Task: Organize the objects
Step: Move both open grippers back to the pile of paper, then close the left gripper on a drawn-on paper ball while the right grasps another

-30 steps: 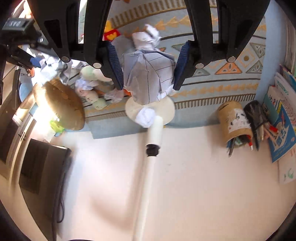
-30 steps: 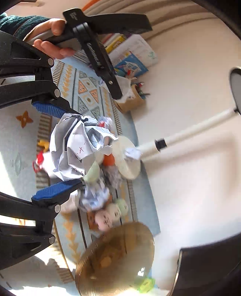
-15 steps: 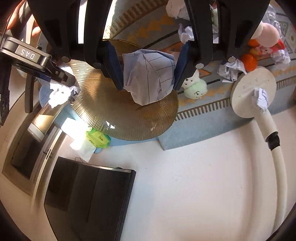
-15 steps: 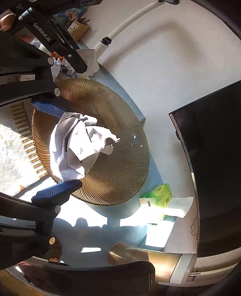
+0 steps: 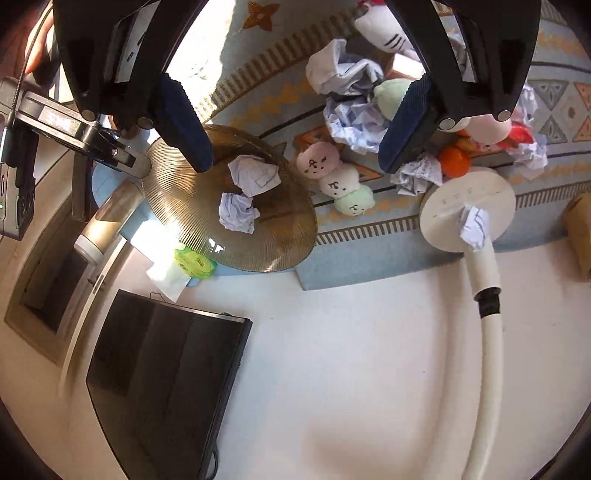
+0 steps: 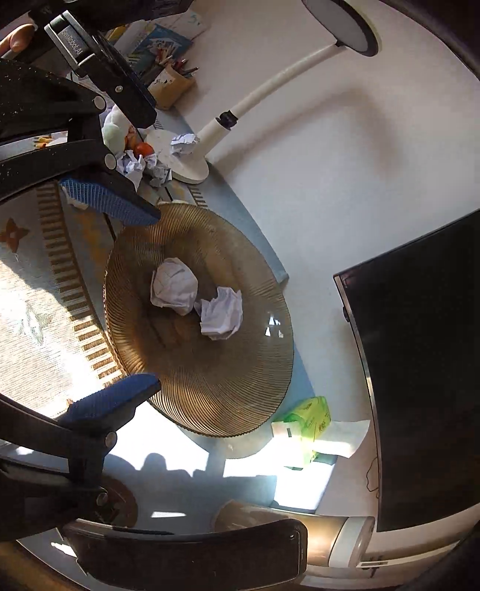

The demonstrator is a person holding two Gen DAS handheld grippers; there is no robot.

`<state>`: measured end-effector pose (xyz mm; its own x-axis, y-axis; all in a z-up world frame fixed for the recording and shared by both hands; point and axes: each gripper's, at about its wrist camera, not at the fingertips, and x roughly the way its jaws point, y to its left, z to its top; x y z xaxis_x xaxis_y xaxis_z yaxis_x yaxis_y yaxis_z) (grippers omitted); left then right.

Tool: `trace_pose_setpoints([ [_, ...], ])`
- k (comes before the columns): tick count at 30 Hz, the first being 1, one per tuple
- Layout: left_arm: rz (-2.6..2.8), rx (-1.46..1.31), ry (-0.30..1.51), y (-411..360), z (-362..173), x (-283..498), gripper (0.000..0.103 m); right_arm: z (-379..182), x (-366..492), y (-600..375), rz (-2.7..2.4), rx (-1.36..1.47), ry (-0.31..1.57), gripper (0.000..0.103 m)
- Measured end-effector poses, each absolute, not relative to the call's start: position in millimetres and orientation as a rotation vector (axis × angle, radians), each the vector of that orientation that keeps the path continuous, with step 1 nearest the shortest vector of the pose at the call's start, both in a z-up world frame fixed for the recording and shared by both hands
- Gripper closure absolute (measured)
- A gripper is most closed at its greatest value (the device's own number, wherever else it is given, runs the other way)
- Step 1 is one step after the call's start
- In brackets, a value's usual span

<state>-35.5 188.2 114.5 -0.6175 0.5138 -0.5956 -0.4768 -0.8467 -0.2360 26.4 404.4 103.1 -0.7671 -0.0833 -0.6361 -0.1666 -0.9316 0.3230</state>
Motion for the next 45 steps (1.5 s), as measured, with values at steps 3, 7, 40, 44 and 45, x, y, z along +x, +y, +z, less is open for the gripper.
trace_pose_setpoints([
  [3, 2.529, -0.867, -0.099, 134.0, 120.7, -4.3, 0.003, 98.0, 29.6, 359.2, 2.938, -1.088, 0.525, 0.013],
  [7, 2.773, -0.839, -0.106, 64.0, 105.2, 26.8, 0.000, 65.8, 27.8, 306.0, 3.018, -1.182, 0.495, 0.012],
  [40, 2.712, -1.140, -0.171, -7.8, 17.2, 10.1, 0.001, 34.6, 26.0, 218.0, 3.216, -1.287, -0.018, 0.031],
  [44, 2.595, -1.141, -0.061, 1.6, 28.7, -9.0, 0.001, 58.1, 11.3, 186.5, 3.262, -1.351, -0.076, 0.034],
  [45, 2.578, -1.126, -0.023, 6.0, 30.1, -14.1, 0.001, 58.9, 4.6, 179.2, 3.267, -1.374, -0.077, 0.034],
])
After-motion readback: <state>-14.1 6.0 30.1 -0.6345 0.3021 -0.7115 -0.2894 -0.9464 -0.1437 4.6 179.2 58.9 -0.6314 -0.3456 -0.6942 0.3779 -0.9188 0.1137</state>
